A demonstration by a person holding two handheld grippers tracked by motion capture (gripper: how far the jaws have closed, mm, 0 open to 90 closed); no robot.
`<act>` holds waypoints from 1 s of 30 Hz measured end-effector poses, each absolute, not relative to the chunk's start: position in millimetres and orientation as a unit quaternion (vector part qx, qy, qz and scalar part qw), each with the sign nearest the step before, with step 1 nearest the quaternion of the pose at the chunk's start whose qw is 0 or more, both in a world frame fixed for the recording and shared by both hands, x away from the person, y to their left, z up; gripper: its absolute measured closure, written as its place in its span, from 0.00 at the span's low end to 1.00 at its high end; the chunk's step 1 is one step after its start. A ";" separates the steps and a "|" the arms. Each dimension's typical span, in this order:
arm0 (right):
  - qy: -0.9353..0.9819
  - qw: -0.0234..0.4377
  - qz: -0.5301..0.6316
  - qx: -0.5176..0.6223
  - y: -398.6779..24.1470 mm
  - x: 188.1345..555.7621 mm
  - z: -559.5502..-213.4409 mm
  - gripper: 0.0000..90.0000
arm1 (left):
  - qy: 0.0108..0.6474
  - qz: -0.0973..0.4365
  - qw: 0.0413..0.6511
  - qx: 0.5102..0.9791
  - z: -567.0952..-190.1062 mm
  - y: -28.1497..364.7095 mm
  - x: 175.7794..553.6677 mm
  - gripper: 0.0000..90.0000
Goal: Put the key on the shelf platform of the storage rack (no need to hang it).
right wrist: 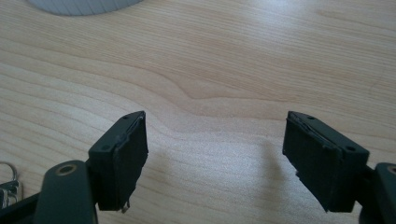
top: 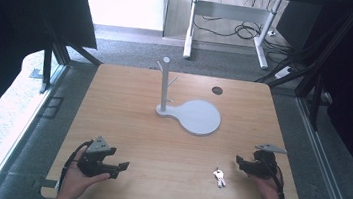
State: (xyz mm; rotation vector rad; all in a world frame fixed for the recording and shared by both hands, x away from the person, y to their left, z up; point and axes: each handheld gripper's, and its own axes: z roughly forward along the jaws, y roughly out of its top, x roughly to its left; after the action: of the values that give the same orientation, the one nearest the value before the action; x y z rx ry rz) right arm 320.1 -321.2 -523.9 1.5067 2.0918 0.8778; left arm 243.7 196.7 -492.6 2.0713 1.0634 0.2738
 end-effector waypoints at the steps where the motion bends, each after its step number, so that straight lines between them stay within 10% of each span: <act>1: 0.752 0.208 0.315 0.540 -321.6 319.8 -523.9 0.27 | 0.418 0.108 0.388 0.814 -492.6 196.7 243.7 0.30; 30: 0.766 0.189 0.328 0.520 -327.7 316.1 -518.7 0.31 | 0.420 0.115 0.389 0.812 -489.1 197.7 242.6 0.30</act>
State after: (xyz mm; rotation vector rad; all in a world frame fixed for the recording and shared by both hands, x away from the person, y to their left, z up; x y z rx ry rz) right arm 316.1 -327.7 -518.7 1.4612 2.1539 0.9219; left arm 242.6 197.7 -489.1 2.0634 1.0680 0.2914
